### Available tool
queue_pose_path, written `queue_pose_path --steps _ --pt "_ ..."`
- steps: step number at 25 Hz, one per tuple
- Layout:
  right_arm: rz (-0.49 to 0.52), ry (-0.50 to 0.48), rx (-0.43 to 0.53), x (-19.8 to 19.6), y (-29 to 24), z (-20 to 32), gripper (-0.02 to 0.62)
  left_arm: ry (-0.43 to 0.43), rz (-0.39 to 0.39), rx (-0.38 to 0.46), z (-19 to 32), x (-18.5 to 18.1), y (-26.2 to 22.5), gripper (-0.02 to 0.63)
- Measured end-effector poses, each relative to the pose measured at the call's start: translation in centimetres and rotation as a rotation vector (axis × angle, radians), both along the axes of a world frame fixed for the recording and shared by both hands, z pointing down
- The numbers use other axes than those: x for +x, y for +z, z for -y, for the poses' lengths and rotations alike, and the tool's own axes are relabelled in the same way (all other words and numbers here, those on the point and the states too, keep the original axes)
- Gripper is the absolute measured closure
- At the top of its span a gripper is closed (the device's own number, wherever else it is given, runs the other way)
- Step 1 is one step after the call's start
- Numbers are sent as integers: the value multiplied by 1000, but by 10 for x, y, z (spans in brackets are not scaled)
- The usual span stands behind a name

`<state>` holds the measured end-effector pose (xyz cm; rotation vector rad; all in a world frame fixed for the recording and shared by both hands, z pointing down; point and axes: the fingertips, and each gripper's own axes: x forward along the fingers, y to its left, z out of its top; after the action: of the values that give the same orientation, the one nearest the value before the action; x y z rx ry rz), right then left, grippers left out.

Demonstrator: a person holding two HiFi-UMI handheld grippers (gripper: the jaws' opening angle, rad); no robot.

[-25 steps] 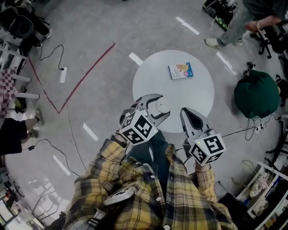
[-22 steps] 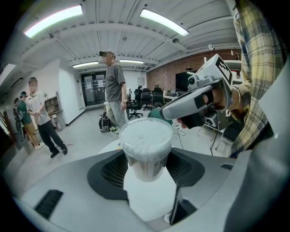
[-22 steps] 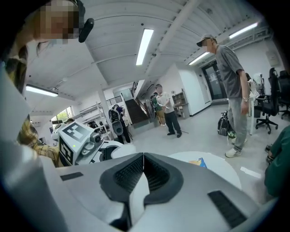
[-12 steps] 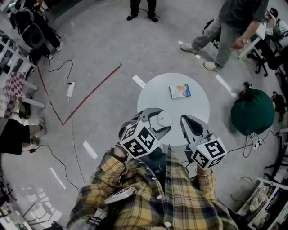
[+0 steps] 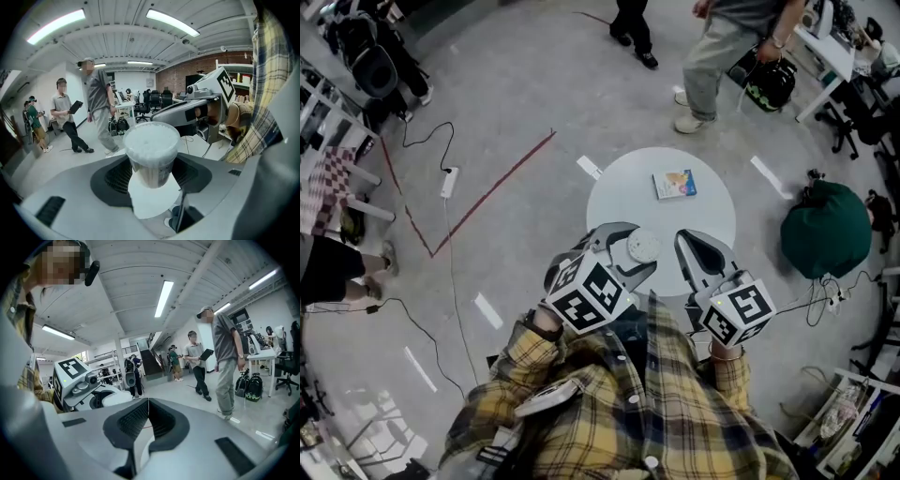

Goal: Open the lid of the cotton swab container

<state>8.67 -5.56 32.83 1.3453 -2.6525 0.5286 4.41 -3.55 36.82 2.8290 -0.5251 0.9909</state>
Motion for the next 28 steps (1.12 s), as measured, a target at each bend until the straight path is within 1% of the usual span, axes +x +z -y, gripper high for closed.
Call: queue_pose_path --steps 3,9,14,19,22,24,25,26,28 --pt "-1 -10 4 1 1 -5 578 12 6 -7 -6 6 2 334" --pt "-2 16 5 6 0 -7 578 20 9 -9 -5 7 2 334" --pt "14 1 10 7 -1 -7 577 27 15 -11 -5 10 5 334" --pt "47 -21 77 5 -18 -6 577 29 18 -8 -1 13 3 334" --pt "57 -54 113 1 -28 -7 569 28 17 -8 1 14 3 334" --pt "74 -98 121 -4 -34 -10 472 28 17 -13 0 14 3 334" --pt "82 -119 127 -7 -37 -11 448 28 18 -14 -1 14 3 334" --pt "87 -139 134 -9 -39 -13 439 28 19 -16 -2 15 3 334" --pt "72 -183 148 -15 -40 -15 395 31 20 -20 -2 15 4 334"
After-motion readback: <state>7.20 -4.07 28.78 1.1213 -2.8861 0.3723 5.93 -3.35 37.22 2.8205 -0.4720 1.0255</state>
